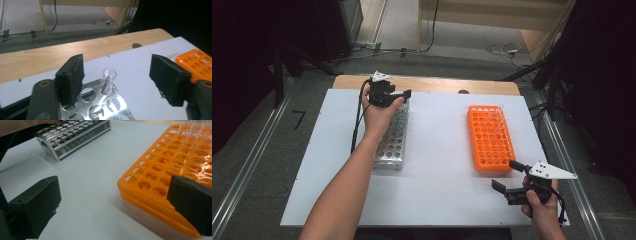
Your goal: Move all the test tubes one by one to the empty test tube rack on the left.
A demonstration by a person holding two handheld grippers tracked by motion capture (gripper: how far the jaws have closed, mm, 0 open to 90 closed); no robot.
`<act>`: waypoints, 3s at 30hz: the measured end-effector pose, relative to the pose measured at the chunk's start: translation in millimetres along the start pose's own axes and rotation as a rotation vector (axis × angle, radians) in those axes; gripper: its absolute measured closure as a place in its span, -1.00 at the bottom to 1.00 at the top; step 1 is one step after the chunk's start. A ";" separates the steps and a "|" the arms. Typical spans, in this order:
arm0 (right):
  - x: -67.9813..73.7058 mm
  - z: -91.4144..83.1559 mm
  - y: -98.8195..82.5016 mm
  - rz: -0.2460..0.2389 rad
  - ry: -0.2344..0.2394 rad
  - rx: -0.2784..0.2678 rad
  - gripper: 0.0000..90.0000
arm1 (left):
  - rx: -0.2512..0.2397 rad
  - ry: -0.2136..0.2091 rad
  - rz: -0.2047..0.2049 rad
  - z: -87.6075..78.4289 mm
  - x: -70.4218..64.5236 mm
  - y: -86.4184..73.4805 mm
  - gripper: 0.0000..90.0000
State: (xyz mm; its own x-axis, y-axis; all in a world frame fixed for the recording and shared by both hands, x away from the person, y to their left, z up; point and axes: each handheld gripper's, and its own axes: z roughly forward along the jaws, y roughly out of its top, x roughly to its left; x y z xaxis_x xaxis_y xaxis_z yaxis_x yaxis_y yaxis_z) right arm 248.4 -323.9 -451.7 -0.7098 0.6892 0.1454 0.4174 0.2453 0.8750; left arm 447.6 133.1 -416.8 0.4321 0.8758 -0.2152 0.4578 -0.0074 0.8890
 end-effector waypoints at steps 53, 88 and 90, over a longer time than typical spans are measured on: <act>-71.4 71.1 50.2 0.123 -0.242 0.051 0.04 | -0.104 -0.173 0.082 -159.5 -68.2 -96.9 -1.00; -59.9 73.2 65.6 0.054 -0.328 0.033 0.64 | -0.095 -0.197 0.096 -154.3 -78.1 -96.6 -1.00; -54.3 70.4 68.4 0.044 -0.304 0.029 0.64 | -0.097 -0.201 0.099 -154.5 -79.7 -95.9 -1.00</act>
State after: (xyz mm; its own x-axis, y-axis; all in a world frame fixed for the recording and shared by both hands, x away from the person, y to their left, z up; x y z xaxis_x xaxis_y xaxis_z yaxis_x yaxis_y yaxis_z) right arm 355.4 -296.6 -432.3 -0.4903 0.8709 0.0338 0.4626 0.2272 0.8570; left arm 249.3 138.5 -422.5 0.6217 0.7592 -0.1925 0.3327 -0.0336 0.9424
